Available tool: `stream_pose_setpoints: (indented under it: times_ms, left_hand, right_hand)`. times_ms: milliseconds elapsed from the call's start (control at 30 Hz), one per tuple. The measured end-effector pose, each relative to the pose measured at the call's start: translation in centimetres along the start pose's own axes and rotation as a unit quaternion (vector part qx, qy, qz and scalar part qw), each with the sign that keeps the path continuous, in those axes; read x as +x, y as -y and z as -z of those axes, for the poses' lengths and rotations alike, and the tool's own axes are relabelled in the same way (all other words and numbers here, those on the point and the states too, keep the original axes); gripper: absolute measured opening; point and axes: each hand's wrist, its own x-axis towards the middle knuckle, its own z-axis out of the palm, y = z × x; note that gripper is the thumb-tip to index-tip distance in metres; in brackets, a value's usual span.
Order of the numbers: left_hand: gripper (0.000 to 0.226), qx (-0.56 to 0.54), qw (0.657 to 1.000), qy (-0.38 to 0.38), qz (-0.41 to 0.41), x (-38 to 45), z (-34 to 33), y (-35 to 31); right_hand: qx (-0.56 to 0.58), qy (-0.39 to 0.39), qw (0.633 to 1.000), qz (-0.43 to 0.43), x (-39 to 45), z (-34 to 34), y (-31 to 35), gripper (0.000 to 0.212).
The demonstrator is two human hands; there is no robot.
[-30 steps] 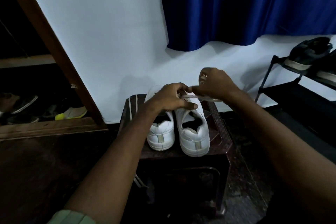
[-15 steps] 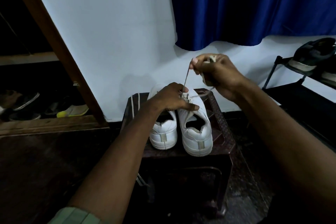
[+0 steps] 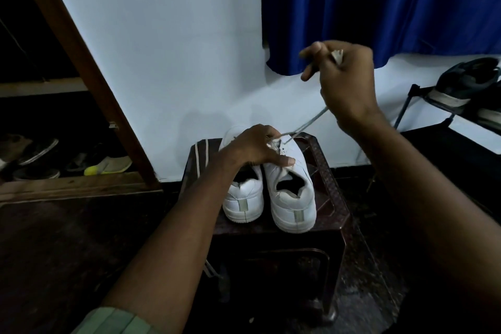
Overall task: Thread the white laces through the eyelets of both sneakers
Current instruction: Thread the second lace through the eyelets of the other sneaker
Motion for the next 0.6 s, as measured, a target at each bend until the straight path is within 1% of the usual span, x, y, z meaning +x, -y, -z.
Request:
stream_pose_setpoints:
  times_ms: [67, 100, 167, 267, 333, 433, 467, 500, 600]
  left_hand:
    - [0.076, -0.002, 1.0, 0.001, -0.001, -0.1, 0.0, -0.2]
    - [0.076, -0.004, 1.0, 0.003, -0.001, -0.1, 0.0, -0.3]
    - [0.077, 0.007, 1.0, 0.009, 0.0, -0.1, 0.1, -0.4]
    - [0.081, 0.019, 1.0, 0.016, 0.004, -0.2, 0.2, -0.6]
    - [0.082, 0.026, 0.999, 0.021, 0.006, -0.2, 0.3, -0.9]
    - [0.075, 0.05, 0.998, 0.023, 0.015, -0.1, 0.0, -1.6]
    - [0.072, 0.058, 0.998, 0.016, 0.016, -0.1, -0.1, -1.8]
    - [0.069, 0.064, 0.998, 0.01, 0.016, 0.0, -0.2, -1.9]
    - [0.067, 0.068, 0.997, -0.001, 0.022, 0.0, -0.5, -2.2]
  right_hand:
    - [0.058, 0.015, 0.998, 0.002, 0.3, 0.4, 1.2, 0.032]
    - [0.059, 0.027, 0.998, 0.0, 0.3, 0.5, 1.6, 0.031]
    - [0.012, 0.073, 0.997, -0.024, 0.3, 0.7, 1.7, 0.029]
    - [-0.104, 0.165, 0.977, -0.083, -0.5, 0.5, 1.0, 0.027]
    - [-0.142, 0.183, 0.967, -0.11, -1.1, 0.2, 0.4, 0.027]
    - [-0.207, 0.205, 0.95, -0.109, -1.5, -0.4, -0.1, 0.018]
    - [-0.243, 0.216, 0.94, -0.105, -1.5, -0.6, -0.3, 0.012]
    - [-0.291, 0.227, 0.924, -0.099, -1.5, -0.6, -0.6, 0.012]
    - [-0.425, 0.275, 0.855, -0.109, -1.9, -0.2, -1.0, 0.029]
